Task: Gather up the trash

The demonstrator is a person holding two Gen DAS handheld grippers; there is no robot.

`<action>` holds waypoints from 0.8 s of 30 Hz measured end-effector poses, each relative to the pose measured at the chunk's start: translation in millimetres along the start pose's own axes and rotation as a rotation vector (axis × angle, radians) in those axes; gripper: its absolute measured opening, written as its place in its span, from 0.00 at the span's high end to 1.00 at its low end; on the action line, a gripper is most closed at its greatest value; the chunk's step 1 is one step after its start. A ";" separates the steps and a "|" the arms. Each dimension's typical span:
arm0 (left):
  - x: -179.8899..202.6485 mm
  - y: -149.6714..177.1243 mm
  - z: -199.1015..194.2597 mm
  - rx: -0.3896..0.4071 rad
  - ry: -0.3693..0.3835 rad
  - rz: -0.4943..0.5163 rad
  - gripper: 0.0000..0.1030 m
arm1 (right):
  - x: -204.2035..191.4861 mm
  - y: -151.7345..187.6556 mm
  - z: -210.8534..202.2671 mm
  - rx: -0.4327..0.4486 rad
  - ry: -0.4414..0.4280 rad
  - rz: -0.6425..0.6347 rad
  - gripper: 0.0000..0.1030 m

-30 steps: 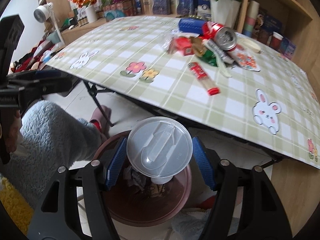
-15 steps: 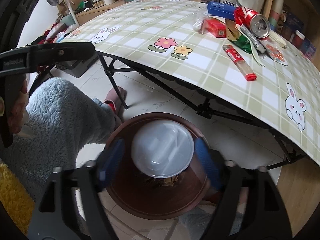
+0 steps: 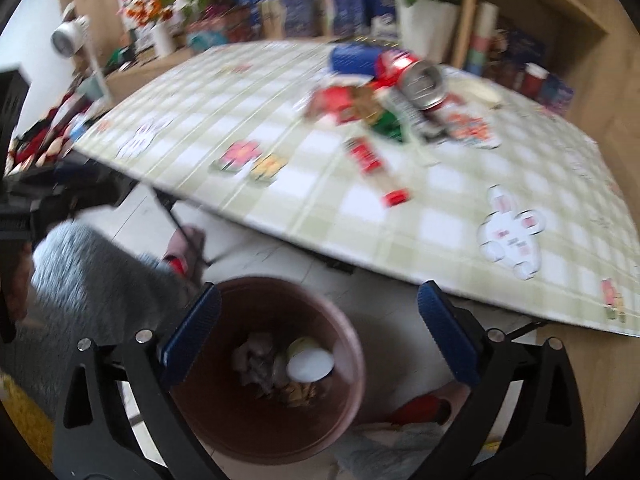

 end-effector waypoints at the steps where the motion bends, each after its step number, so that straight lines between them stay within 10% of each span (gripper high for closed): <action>1: 0.9 -1.3 0.0 0.003 0.002 0.003 0.11 | 8.2 -3.8 -2.5 0.011 0.019 0.011 0.06; 24: 45.1 -84.0 36.7 0.016 0.074 0.122 0.16 | 90.2 -41.9 0.7 0.063 0.099 0.135 0.05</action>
Point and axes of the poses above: each gripper's, at about its wrist camera, not at the fingertips, and z roughly the way its jaws point, x to its right, y to its underside, the point moved 8 cm from there along z, roughly the way its jaws point, and after that the axes turned 10 degrees about -z, right-handed, at the moved point
